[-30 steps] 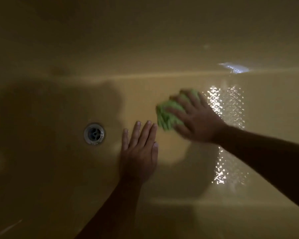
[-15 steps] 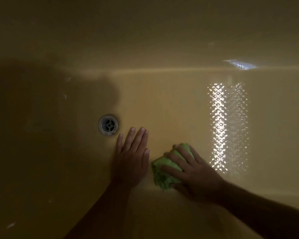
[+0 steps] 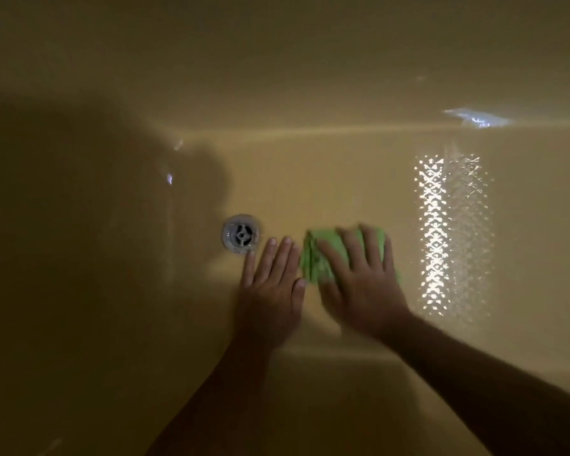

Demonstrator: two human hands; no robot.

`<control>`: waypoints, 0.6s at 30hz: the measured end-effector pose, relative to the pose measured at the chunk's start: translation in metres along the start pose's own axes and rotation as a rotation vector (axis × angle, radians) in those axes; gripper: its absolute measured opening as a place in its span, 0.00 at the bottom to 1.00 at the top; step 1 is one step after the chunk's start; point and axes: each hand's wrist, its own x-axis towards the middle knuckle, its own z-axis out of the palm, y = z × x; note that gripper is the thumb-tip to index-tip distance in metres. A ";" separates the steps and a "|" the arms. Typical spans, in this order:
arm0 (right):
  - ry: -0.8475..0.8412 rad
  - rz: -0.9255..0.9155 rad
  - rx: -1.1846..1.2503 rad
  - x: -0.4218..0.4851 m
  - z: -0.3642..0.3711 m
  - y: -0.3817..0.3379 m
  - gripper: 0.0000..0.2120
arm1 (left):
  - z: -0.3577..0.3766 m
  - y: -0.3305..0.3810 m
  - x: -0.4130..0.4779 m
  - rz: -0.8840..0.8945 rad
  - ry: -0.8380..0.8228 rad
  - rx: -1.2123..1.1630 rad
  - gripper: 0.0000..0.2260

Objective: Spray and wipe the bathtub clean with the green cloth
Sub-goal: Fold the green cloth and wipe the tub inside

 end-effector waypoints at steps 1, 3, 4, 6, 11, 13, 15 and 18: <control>-0.049 -0.037 0.002 -0.025 0.005 -0.014 0.30 | -0.001 -0.008 -0.011 -0.022 -0.032 0.010 0.27; -0.136 -0.114 -0.013 -0.051 0.013 -0.033 0.30 | -0.004 -0.024 -0.027 -0.055 -0.074 0.023 0.27; -0.168 -0.165 -0.012 -0.044 0.012 -0.033 0.30 | -0.006 -0.030 -0.030 -0.047 -0.079 0.021 0.27; -0.150 -0.231 -0.044 -0.001 0.008 -0.026 0.30 | -0.008 -0.035 -0.029 -0.034 -0.065 0.023 0.27; 0.028 -0.082 -0.141 0.142 -0.022 -0.010 0.31 | -0.007 -0.042 -0.012 -0.063 -0.044 0.039 0.27; 0.029 -0.017 -0.146 0.151 -0.021 -0.017 0.32 | -0.007 -0.046 -0.009 -0.050 -0.050 0.038 0.28; 0.048 0.028 -0.113 0.125 -0.009 -0.028 0.31 | -0.006 -0.050 -0.009 -0.024 -0.036 0.018 0.29; -0.017 0.035 -0.048 0.037 0.019 -0.061 0.30 | -0.009 -0.062 -0.016 0.021 -0.055 0.011 0.33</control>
